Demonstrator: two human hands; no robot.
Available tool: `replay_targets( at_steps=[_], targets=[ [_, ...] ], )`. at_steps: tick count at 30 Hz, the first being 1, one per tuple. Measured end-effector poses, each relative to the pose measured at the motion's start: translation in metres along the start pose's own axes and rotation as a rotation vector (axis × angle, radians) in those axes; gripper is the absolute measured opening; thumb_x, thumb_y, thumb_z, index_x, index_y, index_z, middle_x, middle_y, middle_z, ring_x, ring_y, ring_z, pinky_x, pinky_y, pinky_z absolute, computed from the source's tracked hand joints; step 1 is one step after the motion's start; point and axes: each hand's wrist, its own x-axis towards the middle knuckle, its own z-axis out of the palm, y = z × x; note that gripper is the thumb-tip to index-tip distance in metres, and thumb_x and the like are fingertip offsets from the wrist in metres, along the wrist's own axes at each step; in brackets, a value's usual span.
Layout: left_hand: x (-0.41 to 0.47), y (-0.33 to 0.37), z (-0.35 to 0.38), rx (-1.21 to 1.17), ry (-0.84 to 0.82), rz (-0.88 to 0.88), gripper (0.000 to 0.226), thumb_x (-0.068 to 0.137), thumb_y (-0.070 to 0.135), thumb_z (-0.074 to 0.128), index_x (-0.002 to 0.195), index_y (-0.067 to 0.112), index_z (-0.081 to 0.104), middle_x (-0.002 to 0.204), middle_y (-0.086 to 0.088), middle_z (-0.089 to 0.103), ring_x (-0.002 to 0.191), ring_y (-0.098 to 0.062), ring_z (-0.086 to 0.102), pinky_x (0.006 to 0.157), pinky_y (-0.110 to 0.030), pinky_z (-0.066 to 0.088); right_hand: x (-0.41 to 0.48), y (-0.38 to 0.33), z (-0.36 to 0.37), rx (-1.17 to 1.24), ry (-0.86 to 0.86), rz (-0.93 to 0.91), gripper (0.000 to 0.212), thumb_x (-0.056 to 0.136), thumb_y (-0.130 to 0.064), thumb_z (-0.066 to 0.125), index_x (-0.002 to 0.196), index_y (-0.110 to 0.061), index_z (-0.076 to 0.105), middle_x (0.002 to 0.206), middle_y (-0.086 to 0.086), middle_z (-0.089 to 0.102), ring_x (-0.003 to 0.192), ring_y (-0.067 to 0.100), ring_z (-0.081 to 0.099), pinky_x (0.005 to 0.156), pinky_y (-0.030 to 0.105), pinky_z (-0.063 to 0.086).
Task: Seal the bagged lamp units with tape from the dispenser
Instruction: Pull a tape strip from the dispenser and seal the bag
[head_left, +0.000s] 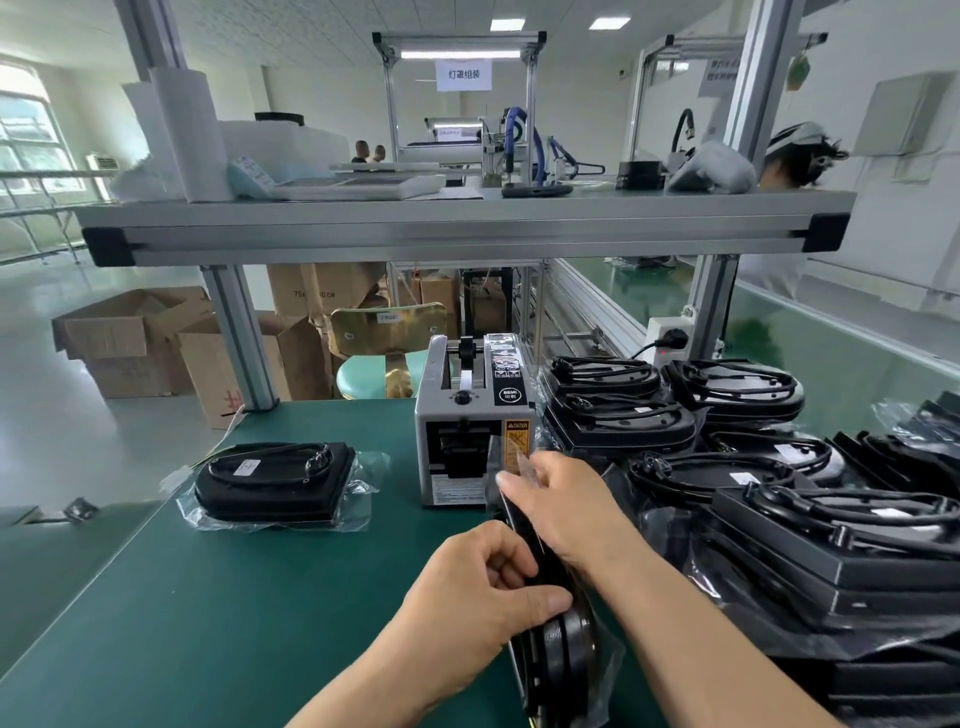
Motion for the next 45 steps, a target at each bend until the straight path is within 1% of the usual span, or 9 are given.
replay_targets(
  at_steps=[5,14,17,20,24,28,30,36,45],
  targets=[
    [0.01,0.006,-0.01,-0.02,-0.043,-0.021,0.021,0.07,0.045,0.08,0.07,0.026,0.07,0.063,0.011,0.058,0.056,-0.003,0.049,0.055,-0.015,0.041,0.003,0.006,-0.001,-0.057,0.037,-0.021,0.024,0.105,-0.017,0.034,0.089,-0.012,0.05,0.088,0.006,0.053,0.084,0.021,0.046,0.066,0.026,0.035],
    [0.114,-0.007,-0.032,-0.721,0.514,-0.51,0.017,0.097,0.017,0.063,0.082,0.01,0.065,0.065,0.0,0.062,0.054,-0.008,0.055,0.048,-0.02,0.04,0.002,0.013,0.009,-0.206,0.112,-0.059,0.02,0.106,-0.021,0.03,0.093,-0.016,0.044,0.093,0.001,0.052,0.084,0.019,0.046,0.078,0.029,0.037],
    [0.128,-0.009,-0.029,-0.745,0.545,-0.525,0.014,0.094,0.014,0.063,0.08,0.012,0.062,0.062,0.002,0.062,0.05,-0.006,0.055,0.043,-0.018,0.036,-0.002,0.014,0.006,-0.047,0.134,0.007,0.039,0.103,-0.044,0.035,0.075,-0.024,0.051,0.074,-0.007,0.058,0.068,0.012,0.053,0.065,0.029,0.042],
    [0.14,-0.008,-0.029,-0.82,0.451,-0.538,0.021,0.098,0.01,0.047,0.078,0.017,0.048,0.062,0.005,0.048,0.048,-0.006,0.044,0.045,-0.019,0.025,-0.001,0.015,0.006,-0.098,0.121,0.0,0.041,0.099,-0.054,0.044,0.109,-0.02,0.066,0.102,-0.004,0.067,0.098,0.018,0.061,0.077,0.031,0.043],
    [0.154,-0.013,-0.026,-0.841,0.446,-0.492,0.026,0.099,0.01,0.045,0.073,0.015,0.043,0.066,0.003,0.043,0.05,-0.01,0.04,0.046,-0.019,0.031,0.001,0.015,0.007,-0.116,0.154,0.001,0.041,0.102,-0.048,0.042,0.12,-0.018,0.064,0.101,-0.003,0.066,0.091,0.017,0.056,0.076,0.03,0.038],
    [0.144,-0.01,-0.015,-0.88,0.63,-0.422,0.02,0.089,0.005,0.054,0.073,0.012,0.044,0.064,0.002,0.045,0.048,-0.011,0.041,0.041,-0.018,0.034,-0.002,0.016,0.005,-0.111,0.137,0.004,0.034,0.106,-0.032,0.035,0.083,-0.022,0.058,0.077,-0.008,0.054,0.073,0.015,0.047,0.057,0.019,0.031],
    [0.129,-0.005,-0.016,-0.858,0.696,-0.377,0.019,0.084,0.003,0.059,0.072,0.012,0.048,0.055,0.003,0.048,0.043,-0.008,0.041,0.039,-0.019,0.031,-0.004,0.016,0.003,-0.037,0.162,-0.007,0.031,0.105,-0.015,0.029,0.089,-0.013,0.054,0.082,-0.003,0.053,0.07,0.014,0.039,0.051,0.014,0.027],
    [0.059,0.001,-0.033,-0.418,0.099,-0.043,0.028,0.089,0.014,0.067,0.062,0.021,0.068,0.062,0.002,0.056,0.051,-0.007,0.047,0.051,-0.016,0.042,-0.002,0.013,0.002,-0.111,0.057,-0.067,0.027,0.107,-0.019,0.033,0.086,-0.013,0.048,0.085,0.006,0.05,0.081,0.02,0.045,0.074,0.03,0.034],
    [0.042,0.017,-0.028,0.026,-0.032,0.079,0.022,0.077,0.026,0.081,0.061,0.021,0.067,0.055,0.012,0.052,0.049,0.0,0.04,0.05,-0.01,0.034,-0.005,0.009,0.002,0.007,0.057,0.003,0.039,0.103,-0.022,0.035,0.067,-0.011,0.046,0.072,0.007,0.053,0.07,0.021,0.046,0.066,0.035,0.034]
  ],
)
